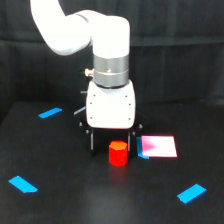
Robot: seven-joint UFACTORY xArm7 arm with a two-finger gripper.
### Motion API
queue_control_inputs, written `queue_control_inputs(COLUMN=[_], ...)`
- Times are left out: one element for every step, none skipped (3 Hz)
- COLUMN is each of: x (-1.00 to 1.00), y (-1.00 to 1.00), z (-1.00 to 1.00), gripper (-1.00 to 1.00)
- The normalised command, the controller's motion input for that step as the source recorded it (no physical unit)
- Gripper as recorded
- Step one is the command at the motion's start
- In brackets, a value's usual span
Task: Pick up the red object from the table
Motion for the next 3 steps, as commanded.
queue_control_inputs(x=[0.21,0.43,0.31], y=[-0.38,-0.03,0.04], z=[-0.19,-0.44,-0.35], gripper=[1.00,-0.27,-0.97])
